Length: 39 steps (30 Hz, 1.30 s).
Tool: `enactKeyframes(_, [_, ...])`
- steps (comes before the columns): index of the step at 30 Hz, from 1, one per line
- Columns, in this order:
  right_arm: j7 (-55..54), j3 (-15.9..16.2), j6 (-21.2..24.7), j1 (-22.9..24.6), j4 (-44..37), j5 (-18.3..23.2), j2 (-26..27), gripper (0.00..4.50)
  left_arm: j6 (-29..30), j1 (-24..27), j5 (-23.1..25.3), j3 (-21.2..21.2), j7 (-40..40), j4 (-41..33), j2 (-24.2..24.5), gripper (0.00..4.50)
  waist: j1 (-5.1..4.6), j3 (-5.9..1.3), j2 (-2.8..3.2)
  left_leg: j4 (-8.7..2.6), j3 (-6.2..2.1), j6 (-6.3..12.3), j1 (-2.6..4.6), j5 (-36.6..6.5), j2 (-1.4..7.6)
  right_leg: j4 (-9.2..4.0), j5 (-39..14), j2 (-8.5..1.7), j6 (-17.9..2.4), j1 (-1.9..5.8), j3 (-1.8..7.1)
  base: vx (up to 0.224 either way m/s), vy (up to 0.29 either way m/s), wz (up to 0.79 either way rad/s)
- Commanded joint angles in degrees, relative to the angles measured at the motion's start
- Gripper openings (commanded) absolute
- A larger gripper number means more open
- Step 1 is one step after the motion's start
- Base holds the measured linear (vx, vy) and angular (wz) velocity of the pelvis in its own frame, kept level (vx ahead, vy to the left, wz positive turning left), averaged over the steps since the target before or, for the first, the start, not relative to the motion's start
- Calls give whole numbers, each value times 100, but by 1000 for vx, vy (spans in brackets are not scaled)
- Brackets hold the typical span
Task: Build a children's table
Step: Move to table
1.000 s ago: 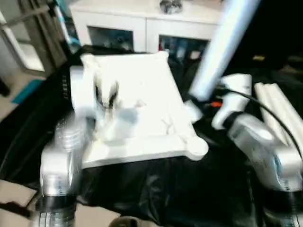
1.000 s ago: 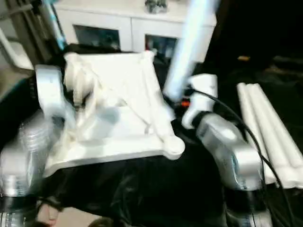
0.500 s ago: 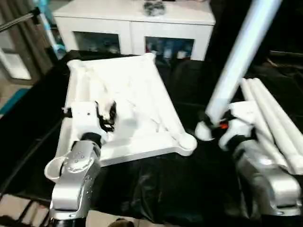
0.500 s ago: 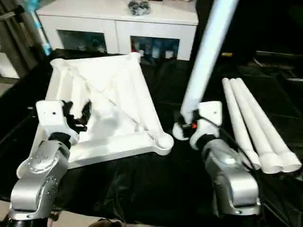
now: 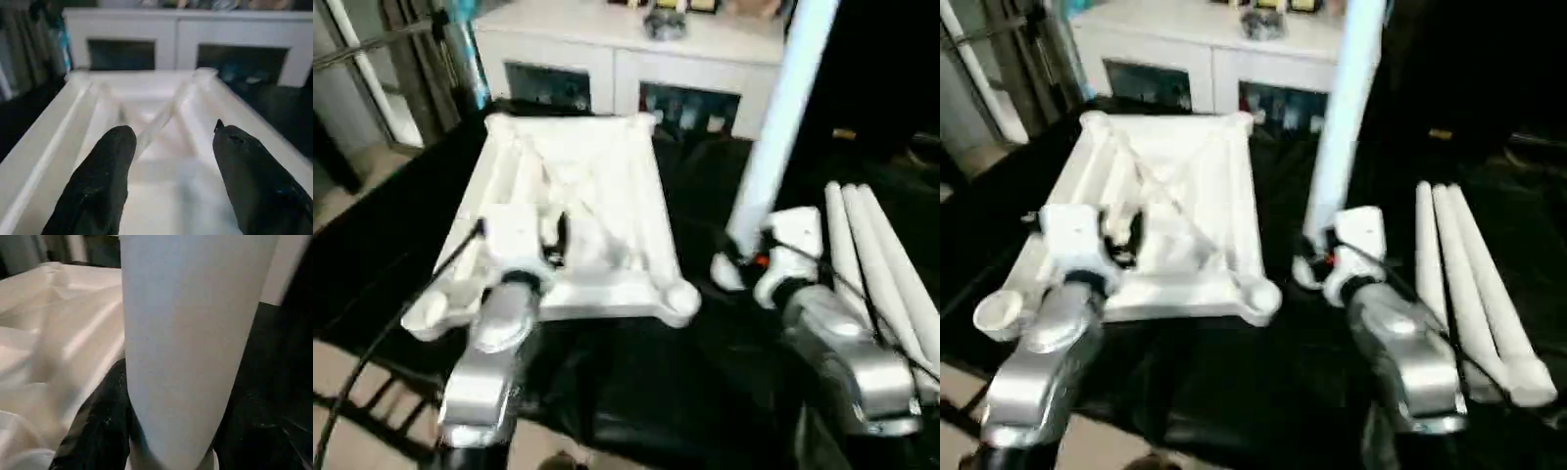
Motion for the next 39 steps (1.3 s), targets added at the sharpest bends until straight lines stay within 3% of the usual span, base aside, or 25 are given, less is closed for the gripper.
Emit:
enactKeyframes(1, [-43, 120, -5, -13, -210, 14, 108, 187, 48, 1, 40, 132, -154, 215, 134, 297, 97, -351, -186, 104, -187, 125, -342, -763, 183, -764, 837, -1316, 1292, 611, 894, 0, 0, 0])
enactKeyframes(2, [-57, 131, 19, -5, -240, 17, 124, 187, 0, -13, 60, 142, -178, 239, 165, 297, 87, -308, -92, -121, -213, -128, -178, -620, 223, -751, 1229, -1069, 350, 559, 688, 0, 0, 0])
enactKeyframes(3, [-64, 137, 37, -1, -257, 19, 135, 187, -43, -23, 87, 144, -188, 254, 191, 297, 39, -290, -17, -467, -162, -203, 21, -404, 297, -779, 967, -725, -413, 519, 434, -47, 57, 8])
enactKeyframes(4, [-77, 204, 42, 46, -304, 9, 207, 187, -45, -47, 53, 121, -399, 328, 326, 297, 14, -342, 163, -739, -158, -24, 222, -33, 551, -701, 677, -462, -790, 424, 238, -47, 57, 8])
enactKeyframes(5, [-80, 231, 32, 58, -291, -3, 240, 187, -102, -69, 53, 75, -520, 390, 390, 297, -65, -317, 197, -867, -259, 129, 316, -114, 771, -587, 510, -363, -885, 327, 186, -53, 86, 7])
enactKeyframes(6, [-77, 240, 28, 58, -276, -8, 257, 187, -144, -93, 58, 37, -590, 434, 428, 297, -156, -348, 404, -981, -419, 111, 438, -463, 1046, -458, 278, -345, -972, 251, 78, -64, 87, 3])
enactKeyframes(7, [-51, 226, 17, 52, -242, 26, 289, 187, -101, -143, -10, 21, -671, 518, 439, 297, -196, -308, 437, -1019, -352, -70, 456, -1150, 1005, -510, 193, -410, -1027, 233, 71, -64, 87, 3])
enactKeyframes(8, [-43, 223, 13, 45, -226, 31, 297, 187, -80, -172, -39, 10, -707, 563, 443, 297, -206, -285, 423, -1028, -289, -220, 454, -1494, 940, -577, 152, -446, -1072, 236, 88, -59, 82, 8])
enactKeyframes(9, [-27, 213, 5, 21, -195, 39, 309, 187, -73, -242, -78, -53, -823, 665, 472, 297, -204, -245, 347, -1040, -155, -508, 435, -2016, 816, -699, -68, -526, -1121, 252, 150, -54, 61, 12])
enactKeyframes(10, [-8, 187, 8, -7, -176, 37, 307, 187, -119, -301, -70, -129, -923, 752, 501, 297, -182, -230, 320, -1022, -33, -683, 435, -2274, 720, -767, -552, -591, -1100, 239, 199, -54, 61, 12])
enactKeyframes(13, [18, 111, -26, -67, -152, 37, 271, 187, -258, -401, -47, -193, -1030, 924, 479, 297, -190, -235, 269, -1038, 72, -686, 361, -2008, 708, -829, -1255, -648, -864, 244, 231, 0, 0, 0])
enactKeyframes(15, [33, 74, -37, -97, -143, -2, 236, 187, -381, -460, -107, -134, -1022, 1031, 400, 297, -229, -247, 272, -1051, 80, -678, 302, -1853, 705, -810, -1207, -626, -794, 255, 233, 0, 0, 0])
enactKeyframes(17, [63, 54, -18, -121, -131, -19, 170, 187, -345, -533, -294, -8, -1029, 1180, 269, 297, -249, -257, 250, -1039, 100, -682, 325, -1858, 707, -806, -1114, -618, -827, 223, 246, 0, 0, 0])
enactKeyframes(19, [90, 58, -2, -125, -126, -29, 140, 187, -332, -553, -425, 44, -1127, 1251, 218, 297, -276, -273, 199, -1025, 121, -592, 284, -1641, 697, -797, -902, -631, -869, 249, 255, 0, 0, 0])
enactKeyframes(21, [123, 18, 45, -130, -130, 22, 141, 187, -386, -546, -664, 10, -1564, 1335, 234, 297, -281, -299, 196, -993, 157, -433, 256, -1248, 687, -772, -594, -635, -958, 262, 260, 0, 0, 0])
enactKeyframes(22, [272, 37, 68, -164, -135, 38, 40, 187, -579, -551, -622, -506, -2493, 1523, 536, 325, -267, -323, 48, -977, 182, -261, 241, -939, 683, -780, -322, -632, -937, 277, 259, 0, 0, 0])
enactKeyframes(23, [272, 37, 68, -164, -135, 38, 40, 187, -579, -551, -622, -506, -2493, 1523, 536, 325, -238, -352, 109, -955, 189, -211, 244, -756, 679, -720, -118, -630, -947, 280, 258, 0, 0, 0])
enactKeyframes(25, [591, 50, 208, -235, -95, 180, -137, 187, -833, -658, -552, -1157, -3735, 1856, 929, 335, -223, -374, 116, -918, 221, 0, 265, -307, 682, -687, 507, -625, -1034, 258, 252, 0, 0, 0])
enactKeyframes(27, [890, 88, 313, -244, -90, 317, -297, 187, -901, -801, -465, -1419, -4221, 2057, 1090, 357, -225, -352, 96, -925, 247, 123, 269, -290, 694, -668, 656, -619, -1161, 251, 243, 0, 0, 0])
enactKeyframes(30, [1351, 145, 455, -202, -131, 459, -614, 187, -956, -1072, -461, -1642, -4857, 2392, 1197, 370, -209, -322, 137, -946, 262, 49, 297, -627, 728, -710, 254, -643, -1292, 259, 251, 0, 0, 0])
enactKeyframes(31, [1626, 165, 557, -158, -160, 502, -837, 187, -1128, -1297, -388, -1767, -5242, 2741, 1256, 377, -197, -324, 181, -949, 262, -15, 322, -723, 729, -713, 123, -624, -1295, 254, 249, 0, 0, 0])
enactKeyframes(34, [1831, 150, 619, -88, -213, 537, -1025, 187, -1423, -1594, -125, -1939, -5516, 3296, 1357, 377, -218, -302, 155, -975, 277, -147, 330, -1017, 735, -768, -191, -634, -1270, 262, 264, 0, 0, 0])
enactKeyframes(35, [1893, 143, 623, -60, -242, 548, -1085, 187, -1527, -1714, -54, -1973, -5579, 3529, 1372, 360, -216, -296, 206, -978, 265, -177, 324, -1051, 731, -766, -247, -640, -1257, 266, 268, 0, 0, 0])
enactKeyframes(36, [1931, 135, 621, -42, -263, 556, -1119, 187, -1594, -1798, -27, -1993, -5623, 3691, 1379, 350, -230, -312, 162, -979, 266, -217, 328, -1052, 743, -758, -204, -646, -1276, 282, 266, 0, 0, 0])
enactKeyframes(39, [1960, 39, 640, 66, -395, 567, -1235, 187, -1924, -2230, 60, -2087, -6036, 4547, 1435, 338, -246, -331, 219, -967, 262, -224, 321, -951, 722, -764, -47, -638, -1315, 291, 268, 0, 0, 0])
